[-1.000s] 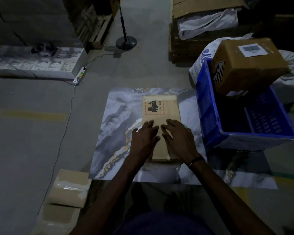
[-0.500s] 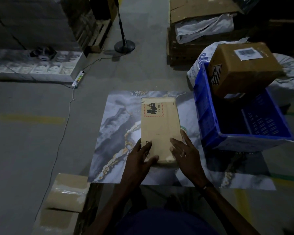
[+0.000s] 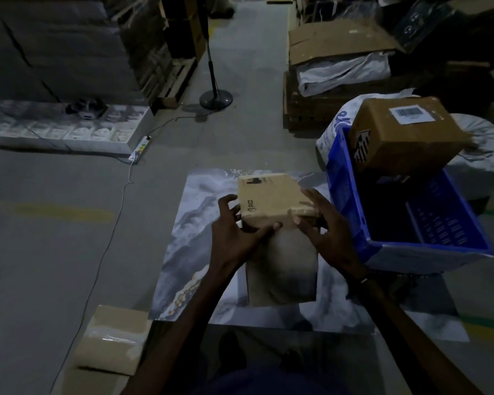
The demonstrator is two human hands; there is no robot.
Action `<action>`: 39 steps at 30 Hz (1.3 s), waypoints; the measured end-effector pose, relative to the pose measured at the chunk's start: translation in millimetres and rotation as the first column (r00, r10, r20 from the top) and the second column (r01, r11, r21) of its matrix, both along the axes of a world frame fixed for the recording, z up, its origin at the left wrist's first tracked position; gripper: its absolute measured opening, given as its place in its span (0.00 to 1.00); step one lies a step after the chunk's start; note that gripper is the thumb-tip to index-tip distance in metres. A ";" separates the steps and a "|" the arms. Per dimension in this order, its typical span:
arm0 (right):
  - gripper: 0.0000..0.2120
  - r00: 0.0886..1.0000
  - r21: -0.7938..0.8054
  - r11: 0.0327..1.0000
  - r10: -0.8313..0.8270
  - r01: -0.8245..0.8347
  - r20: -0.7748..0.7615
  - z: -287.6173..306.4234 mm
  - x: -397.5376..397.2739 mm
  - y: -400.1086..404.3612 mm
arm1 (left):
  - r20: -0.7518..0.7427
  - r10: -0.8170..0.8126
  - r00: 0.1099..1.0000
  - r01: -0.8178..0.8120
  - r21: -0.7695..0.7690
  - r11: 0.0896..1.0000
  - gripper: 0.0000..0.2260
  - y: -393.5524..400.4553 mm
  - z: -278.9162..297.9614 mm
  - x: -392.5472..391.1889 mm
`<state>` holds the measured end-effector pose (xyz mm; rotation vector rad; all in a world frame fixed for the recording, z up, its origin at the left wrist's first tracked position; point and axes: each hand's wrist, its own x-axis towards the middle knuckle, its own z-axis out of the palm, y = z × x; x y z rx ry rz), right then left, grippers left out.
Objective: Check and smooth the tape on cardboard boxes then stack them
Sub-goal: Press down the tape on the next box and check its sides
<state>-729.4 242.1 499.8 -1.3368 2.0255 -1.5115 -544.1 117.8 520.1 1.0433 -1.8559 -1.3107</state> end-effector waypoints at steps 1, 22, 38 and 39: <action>0.29 1.000 0.005 1.000 -0.004 0.003 0.007 2.2 -2.6 -3.6 | 0.004 0.025 1.000 -0.025 -0.002 1.000 0.42 -2.2 3.7 -4.5; 0.20 0.991 0.226 0.965 -0.124 0.134 -0.060 -3.9 -18.9 -77.1 | 0.132 -0.010 0.991 0.007 0.018 1.000 0.26 -59.3 -25.2 -34.3; 0.17 0.936 0.411 0.904 0.034 0.121 -0.350 -9.0 1.0 -63.3 | 0.479 -0.057 0.876 0.314 -0.477 0.821 0.09 -41.2 -15.4 -47.6; 0.17 0.943 0.417 0.901 0.032 0.116 -0.331 -10.3 1.7 -62.5 | 0.484 -0.046 0.874 0.306 -0.473 0.826 0.10 -41.7 -17.7 -48.0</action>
